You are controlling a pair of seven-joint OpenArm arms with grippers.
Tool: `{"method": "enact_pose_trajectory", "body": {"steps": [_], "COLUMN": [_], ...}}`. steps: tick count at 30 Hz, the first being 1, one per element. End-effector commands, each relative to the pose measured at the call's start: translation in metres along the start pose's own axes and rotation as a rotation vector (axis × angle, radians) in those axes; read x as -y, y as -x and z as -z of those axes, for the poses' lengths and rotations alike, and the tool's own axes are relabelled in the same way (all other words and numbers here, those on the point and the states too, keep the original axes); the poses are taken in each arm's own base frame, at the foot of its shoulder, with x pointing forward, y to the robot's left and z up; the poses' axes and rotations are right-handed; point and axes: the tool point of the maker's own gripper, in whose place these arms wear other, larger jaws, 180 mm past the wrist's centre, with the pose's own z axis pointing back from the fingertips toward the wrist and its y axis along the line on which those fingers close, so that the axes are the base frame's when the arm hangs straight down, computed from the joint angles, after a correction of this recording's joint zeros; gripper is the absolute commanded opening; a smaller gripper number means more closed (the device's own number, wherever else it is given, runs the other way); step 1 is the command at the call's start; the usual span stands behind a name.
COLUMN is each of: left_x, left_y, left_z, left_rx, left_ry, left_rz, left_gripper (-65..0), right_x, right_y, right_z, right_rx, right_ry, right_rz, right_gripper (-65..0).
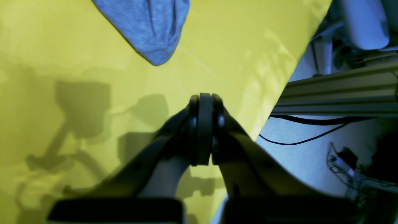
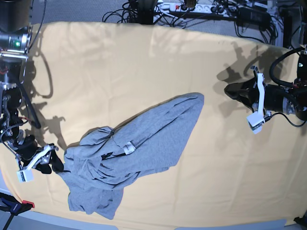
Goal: Layout the t-shirt on the table in an organized manner, then fold the t-shirt properly
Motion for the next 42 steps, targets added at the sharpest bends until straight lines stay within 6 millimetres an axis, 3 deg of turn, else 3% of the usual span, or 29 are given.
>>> {"method": "enact_pose_trajectory", "body": {"steps": [1,8,12,24,27,31,34,39,42], "left_x": [-0.002,-0.002,-0.002,-0.002,-0.002,-0.002,-0.002,-0.002,-0.002], "left_y": [-0.010,-0.010,-0.010,-0.010,-0.010,-0.010,-0.010,-0.010,-0.010], "left_z": [-0.010,-0.010,-0.010,-0.010,-0.010,-0.010,-0.010,-0.010,-0.010], "left_rx": [0.026,0.026,0.026,0.026,0.026,0.026,0.025,0.025,0.025], "left_ry": [-0.019,-0.019,-0.019,-0.019,-0.019,-0.019,-0.019,-0.019,-0.019], "left_rz": [0.022,0.021,0.021,0.021,0.021,0.021,0.022,0.021,0.022], "left_gripper": [-65.0,-65.0,-65.0,-65.0,-65.0,-65.0,-65.0,-65.0,-65.0], "right_x": [0.004,-0.005,-0.014,0.000,-0.007,-0.013,-0.011,-0.027,-0.027], "right_y": [-0.028,-0.005,0.010,0.031,0.047,0.063,0.060,0.031,0.027], "right_z": [0.000,0.037,0.050,0.054,0.056,0.057,0.056,0.049,0.040], "right_rx": [0.065,0.004,-0.044,-0.113,-0.137,-0.145,-0.144,-0.080,-0.111], "right_ry": [-0.014,-0.066,-0.045,0.077,0.064,0.057,0.061,-0.102,-0.127], "right_rz": [0.012,0.183,0.194,0.198,0.211,0.220,0.193,0.142,0.167], "right_gripper": [-31.6,-31.6,-31.6,-32.1,-38.2,-63.5,-65.0,-65.0,-65.0]}}
